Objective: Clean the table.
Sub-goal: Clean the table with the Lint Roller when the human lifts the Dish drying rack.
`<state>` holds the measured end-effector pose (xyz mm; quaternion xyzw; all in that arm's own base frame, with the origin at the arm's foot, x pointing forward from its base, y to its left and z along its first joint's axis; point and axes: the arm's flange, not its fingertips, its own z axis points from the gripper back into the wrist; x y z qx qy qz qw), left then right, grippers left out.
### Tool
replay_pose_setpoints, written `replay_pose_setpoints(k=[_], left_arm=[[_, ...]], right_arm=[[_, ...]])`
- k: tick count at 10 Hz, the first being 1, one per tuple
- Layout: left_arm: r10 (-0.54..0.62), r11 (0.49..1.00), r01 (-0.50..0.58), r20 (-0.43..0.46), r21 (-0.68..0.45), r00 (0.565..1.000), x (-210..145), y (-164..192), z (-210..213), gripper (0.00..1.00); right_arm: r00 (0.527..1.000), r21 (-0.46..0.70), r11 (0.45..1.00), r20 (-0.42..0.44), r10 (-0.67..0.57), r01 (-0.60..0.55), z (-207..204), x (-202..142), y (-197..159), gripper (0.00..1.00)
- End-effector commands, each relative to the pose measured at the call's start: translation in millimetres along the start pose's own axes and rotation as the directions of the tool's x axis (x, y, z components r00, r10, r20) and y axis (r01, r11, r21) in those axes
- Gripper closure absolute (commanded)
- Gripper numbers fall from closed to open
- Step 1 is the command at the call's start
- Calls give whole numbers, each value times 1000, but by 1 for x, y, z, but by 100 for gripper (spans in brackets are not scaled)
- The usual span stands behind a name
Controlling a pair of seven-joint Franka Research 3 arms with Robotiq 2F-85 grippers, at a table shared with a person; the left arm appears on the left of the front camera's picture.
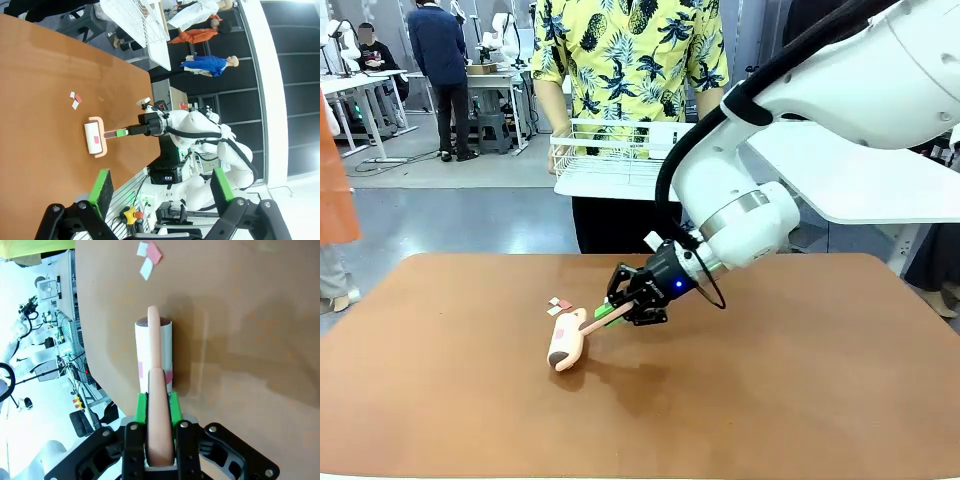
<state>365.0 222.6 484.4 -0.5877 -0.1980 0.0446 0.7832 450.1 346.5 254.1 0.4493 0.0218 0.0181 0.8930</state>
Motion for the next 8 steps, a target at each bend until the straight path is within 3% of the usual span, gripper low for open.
replay_pose_setpoints(k=[1, 8], left_arm=[[-7, 1000, 7, 5, -10, 1000, -1, -3, 3, 0], [-7, 1000, 7, 5, -10, 1000, -1, -3, 3, 0]], right_arm=[[999, 21, 999, -33, 34, -33, -22, -18, -12, 79], [998, 132, 990, 61, 34, -42, 31, -5, 20, 79]])
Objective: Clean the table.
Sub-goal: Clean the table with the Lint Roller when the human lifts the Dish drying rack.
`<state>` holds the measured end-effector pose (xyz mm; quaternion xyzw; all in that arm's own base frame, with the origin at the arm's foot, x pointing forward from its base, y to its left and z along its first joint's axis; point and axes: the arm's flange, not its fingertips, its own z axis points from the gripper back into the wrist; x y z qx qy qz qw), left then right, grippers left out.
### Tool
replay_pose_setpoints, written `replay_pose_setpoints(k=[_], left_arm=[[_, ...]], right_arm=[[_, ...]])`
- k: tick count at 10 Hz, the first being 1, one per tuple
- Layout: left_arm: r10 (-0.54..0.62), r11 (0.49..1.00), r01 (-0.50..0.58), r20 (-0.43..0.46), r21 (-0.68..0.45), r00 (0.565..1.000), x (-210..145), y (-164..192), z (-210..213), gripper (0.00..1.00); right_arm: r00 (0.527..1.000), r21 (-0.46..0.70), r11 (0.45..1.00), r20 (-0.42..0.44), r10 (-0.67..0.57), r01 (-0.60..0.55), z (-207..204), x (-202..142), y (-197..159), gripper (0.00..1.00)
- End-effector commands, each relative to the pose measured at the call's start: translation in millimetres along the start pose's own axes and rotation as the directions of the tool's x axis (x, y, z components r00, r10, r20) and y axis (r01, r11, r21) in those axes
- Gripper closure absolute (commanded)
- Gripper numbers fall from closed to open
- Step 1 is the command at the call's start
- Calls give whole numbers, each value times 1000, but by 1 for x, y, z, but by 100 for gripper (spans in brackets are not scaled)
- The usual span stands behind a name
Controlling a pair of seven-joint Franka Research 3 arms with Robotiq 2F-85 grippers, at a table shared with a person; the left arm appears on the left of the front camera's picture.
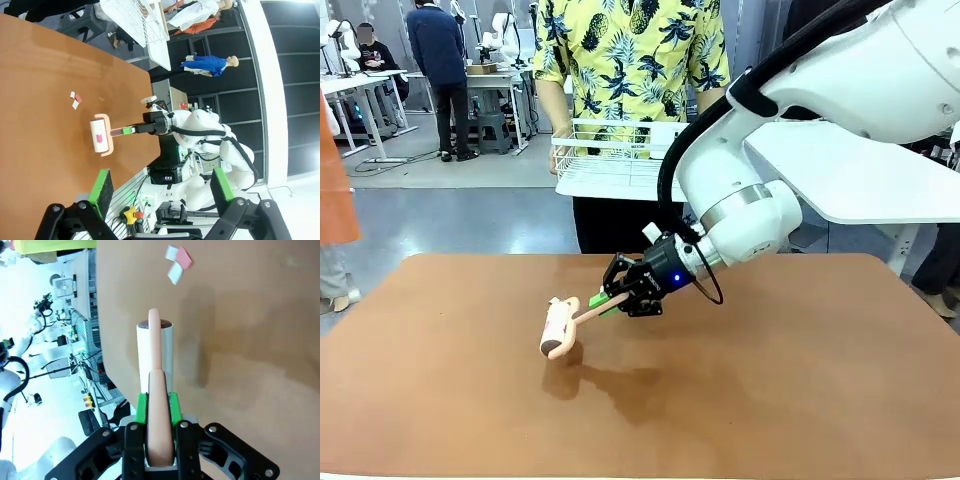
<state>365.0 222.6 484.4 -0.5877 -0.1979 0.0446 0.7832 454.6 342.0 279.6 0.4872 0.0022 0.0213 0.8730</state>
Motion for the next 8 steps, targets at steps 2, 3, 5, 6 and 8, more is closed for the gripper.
replay_pose_setpoints(k=[2, 3, 5, 6, 8], left_arm=[[-7, 1000, 7, 5, -10, 1000, -1, -3, 3, 0], [-7, 1000, 7, 5, -10, 1000, -1, -3, 3, 0], [-7, 1000, 7, 5, -10, 1000, -1, -3, 3, 0], [-7, 1000, 7, 5, -10, 1000, -1, -3, 3, 0], [-7, 1000, 7, 5, -10, 1000, -1, -3, 3, 0]], right_arm=[[996, 24, 999, 77, 35, -37, 41, 1, 24, 79], [995, 1, 999, 85, 42, -42, 49, 3, 30, 79], [997, -110, 992, 36, 64, -60, 74, 26, 30, 79], [998, -87, 995, 24, 60, -58, 88, 37, 28, 79], [996, -147, 987, 54, 69, -60, 120, 62, 14, 79]])
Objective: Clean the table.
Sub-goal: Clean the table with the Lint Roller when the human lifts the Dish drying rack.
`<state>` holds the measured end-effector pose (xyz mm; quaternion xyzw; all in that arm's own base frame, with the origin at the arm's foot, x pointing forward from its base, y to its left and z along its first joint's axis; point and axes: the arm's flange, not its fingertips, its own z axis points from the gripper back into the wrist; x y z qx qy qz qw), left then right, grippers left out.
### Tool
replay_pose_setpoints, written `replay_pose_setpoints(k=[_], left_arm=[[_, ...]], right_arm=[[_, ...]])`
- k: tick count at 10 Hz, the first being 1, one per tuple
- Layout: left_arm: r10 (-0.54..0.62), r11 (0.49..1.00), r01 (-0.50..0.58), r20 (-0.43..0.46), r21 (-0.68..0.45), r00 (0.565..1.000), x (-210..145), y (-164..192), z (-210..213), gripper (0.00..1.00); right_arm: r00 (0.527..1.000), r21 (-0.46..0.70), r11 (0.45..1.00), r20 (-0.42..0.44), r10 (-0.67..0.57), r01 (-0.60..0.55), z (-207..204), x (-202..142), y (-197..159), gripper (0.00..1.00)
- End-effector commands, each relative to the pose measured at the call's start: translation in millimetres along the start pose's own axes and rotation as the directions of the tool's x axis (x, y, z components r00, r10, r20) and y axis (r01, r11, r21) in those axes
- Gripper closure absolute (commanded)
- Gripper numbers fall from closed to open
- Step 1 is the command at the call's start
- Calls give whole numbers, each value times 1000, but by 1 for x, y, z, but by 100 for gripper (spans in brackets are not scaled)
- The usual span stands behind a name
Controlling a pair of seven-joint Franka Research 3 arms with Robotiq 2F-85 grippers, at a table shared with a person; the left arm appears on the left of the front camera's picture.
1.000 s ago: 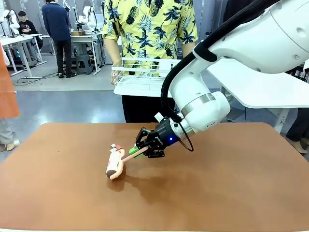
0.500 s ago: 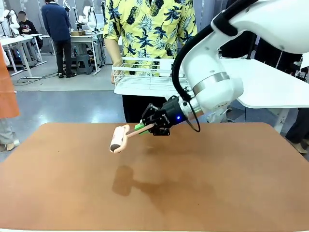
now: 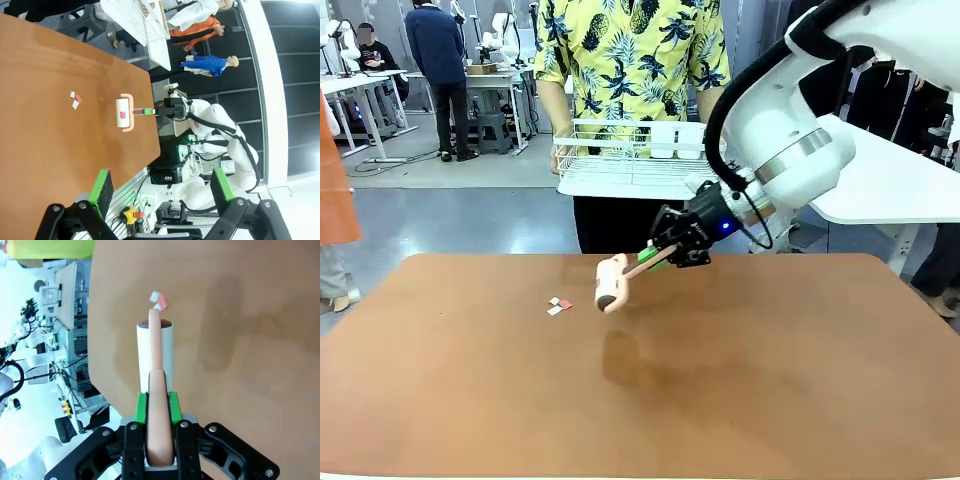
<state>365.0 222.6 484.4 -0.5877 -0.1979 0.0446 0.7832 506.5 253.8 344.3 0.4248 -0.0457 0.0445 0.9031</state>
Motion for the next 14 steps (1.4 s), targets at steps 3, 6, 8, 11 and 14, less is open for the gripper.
replay_pose_setpoints(k=[3, 6, 8, 11, 14], left_arm=[[-7, 1000, 7, 5, -10, 1000, -1, -3, 3, 0], [-7, 1000, 7, 5, -10, 1000, -1, -3, 3, 0], [-7, 1000, 7, 5, -10, 1000, -1, -3, 3, 0], [-7, 1000, 7, 5, -10, 1000, -1, -3, 3, 0], [-7, 1000, 7, 5, -10, 1000, -1, -3, 3, 0]], right_arm=[[999, 61, 997, 2, -54, 54, 28, 47, -27, 79], [999, 80, 996, 2, -48, 48, 26, 58, -47, 79], [998, 46, 997, 7, -64, 63, 28, 54, -49, 79], [998, 46, 997, 7, -64, 63, 28, 54, -49, 79], [998, 60, 996, 2, -62, 62, 28, 54, -50, 79]])
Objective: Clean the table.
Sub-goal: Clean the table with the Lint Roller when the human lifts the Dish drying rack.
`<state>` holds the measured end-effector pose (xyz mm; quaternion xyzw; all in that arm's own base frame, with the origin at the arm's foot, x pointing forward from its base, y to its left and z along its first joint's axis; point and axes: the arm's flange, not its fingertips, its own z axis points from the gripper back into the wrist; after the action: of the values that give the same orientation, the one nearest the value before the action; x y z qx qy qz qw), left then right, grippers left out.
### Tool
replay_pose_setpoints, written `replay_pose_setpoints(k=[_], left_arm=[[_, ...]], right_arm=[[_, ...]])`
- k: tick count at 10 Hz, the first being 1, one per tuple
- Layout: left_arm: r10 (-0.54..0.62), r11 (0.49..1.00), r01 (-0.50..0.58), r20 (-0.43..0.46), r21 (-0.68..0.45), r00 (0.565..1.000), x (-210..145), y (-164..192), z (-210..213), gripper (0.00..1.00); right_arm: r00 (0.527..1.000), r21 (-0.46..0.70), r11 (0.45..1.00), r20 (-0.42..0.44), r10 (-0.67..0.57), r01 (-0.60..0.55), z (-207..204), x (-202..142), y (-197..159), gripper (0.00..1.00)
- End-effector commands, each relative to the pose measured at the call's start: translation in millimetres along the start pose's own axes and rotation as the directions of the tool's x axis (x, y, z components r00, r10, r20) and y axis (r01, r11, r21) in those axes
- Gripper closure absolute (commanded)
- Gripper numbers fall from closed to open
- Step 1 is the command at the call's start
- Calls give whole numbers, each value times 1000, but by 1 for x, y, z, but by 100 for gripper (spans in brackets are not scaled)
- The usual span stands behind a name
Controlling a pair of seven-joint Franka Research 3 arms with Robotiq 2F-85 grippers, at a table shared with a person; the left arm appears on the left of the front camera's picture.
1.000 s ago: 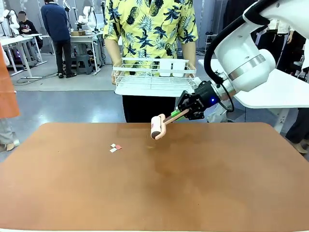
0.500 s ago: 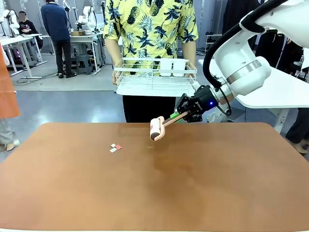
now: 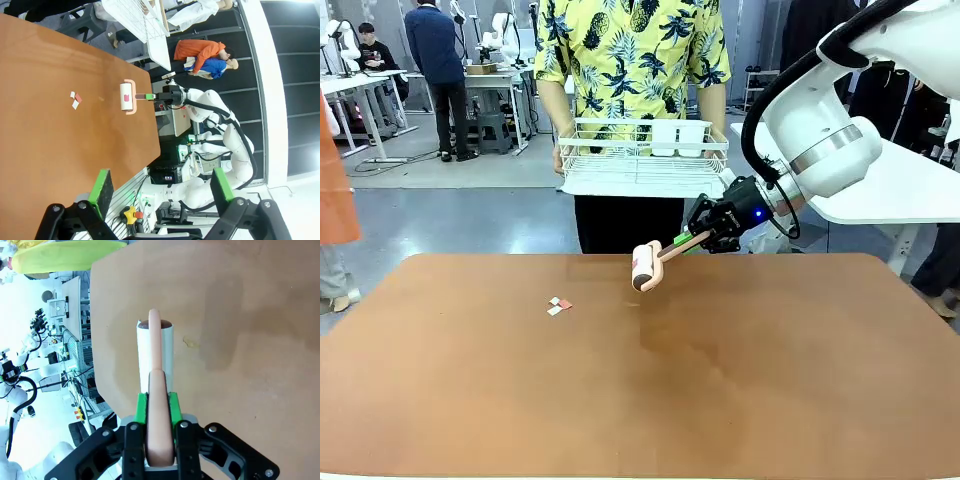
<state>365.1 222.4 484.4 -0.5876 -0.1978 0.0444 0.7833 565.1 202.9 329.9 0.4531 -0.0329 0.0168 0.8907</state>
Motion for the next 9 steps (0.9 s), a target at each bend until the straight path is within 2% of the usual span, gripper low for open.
replay_pose_setpoints(k=[1, 9], left_arm=[[-7, 1000, 7, 6, -10, 1000, -1, -2, 3, 0], [-7, 1000, 7, 6, -10, 1000, -1, -2, 3, 0]], right_arm=[[999, -9, 1000, 25, 22, -21, -1, 2, 1, 79], [1000, -31, 999, 20, -9, 10, -8, 10, -8, 79]])
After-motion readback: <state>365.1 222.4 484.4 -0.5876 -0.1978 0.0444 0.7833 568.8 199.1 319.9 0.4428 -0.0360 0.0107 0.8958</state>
